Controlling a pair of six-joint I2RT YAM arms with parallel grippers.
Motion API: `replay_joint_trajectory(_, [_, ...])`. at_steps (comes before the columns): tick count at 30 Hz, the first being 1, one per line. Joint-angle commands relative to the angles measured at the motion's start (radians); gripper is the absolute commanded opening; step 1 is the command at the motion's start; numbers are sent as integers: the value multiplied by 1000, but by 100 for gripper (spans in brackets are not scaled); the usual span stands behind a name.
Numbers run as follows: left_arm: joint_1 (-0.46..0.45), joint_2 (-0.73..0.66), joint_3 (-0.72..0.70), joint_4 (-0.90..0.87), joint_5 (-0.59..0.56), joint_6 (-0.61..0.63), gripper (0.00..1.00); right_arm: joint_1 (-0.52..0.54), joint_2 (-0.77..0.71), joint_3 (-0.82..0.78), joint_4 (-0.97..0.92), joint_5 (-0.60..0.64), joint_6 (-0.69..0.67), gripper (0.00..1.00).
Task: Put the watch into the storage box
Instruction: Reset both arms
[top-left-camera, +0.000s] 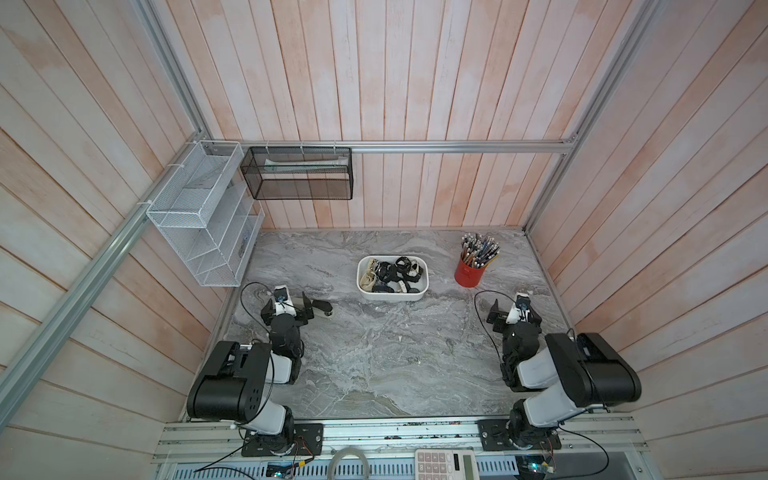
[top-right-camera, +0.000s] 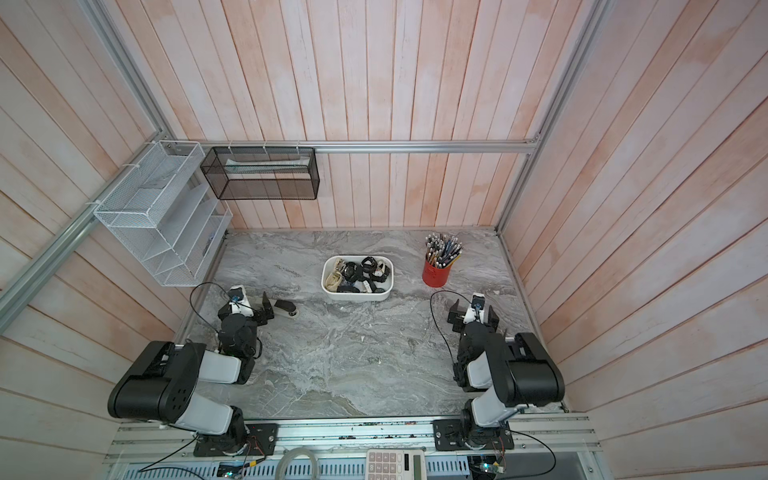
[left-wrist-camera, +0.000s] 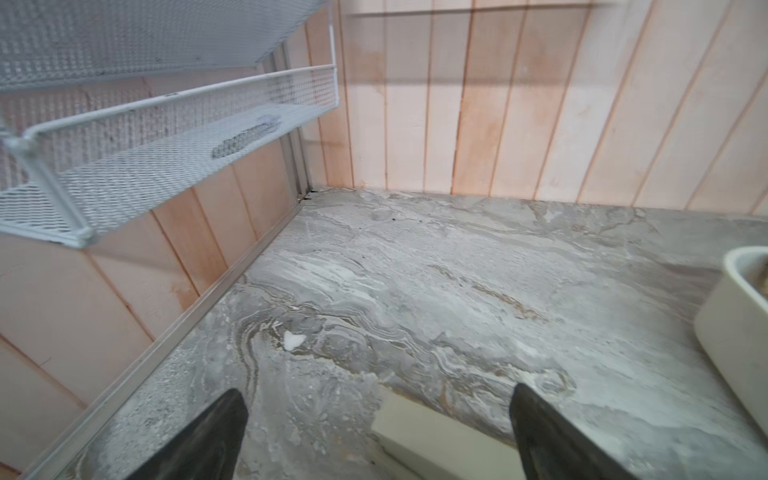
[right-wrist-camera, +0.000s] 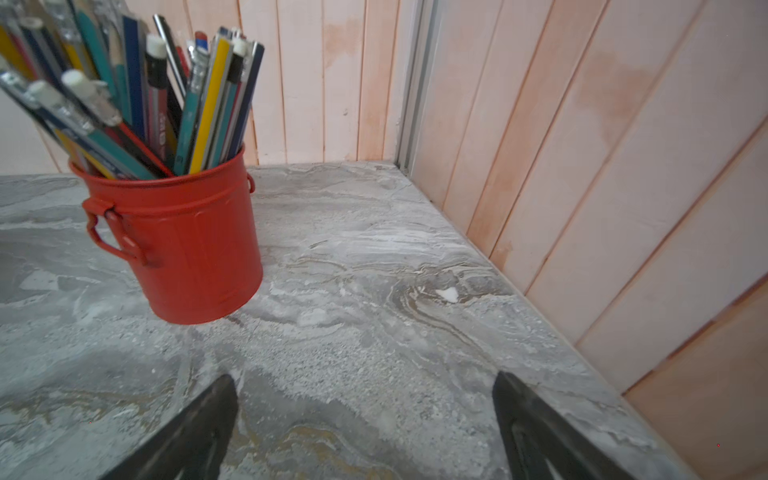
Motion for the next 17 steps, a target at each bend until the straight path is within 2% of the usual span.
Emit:
replay_joint_trajectory(1, [18,-6,70,-69,108,-42,100,-6,-71,97,-99,-70,17,98])
replay_joint_trajectory(3, [15,19,57,0,104,-34,100,-14,-24,114,-54,-8,49,98])
replay_joint_trajectory(5, [16,-2,74,-67,104,-38,100,-19,-33,120,-82,-13,51,98])
replay_joint_trajectory(17, [16,3,67,-48,103,-38,100,-34,-48,138,-144,-46,63,98])
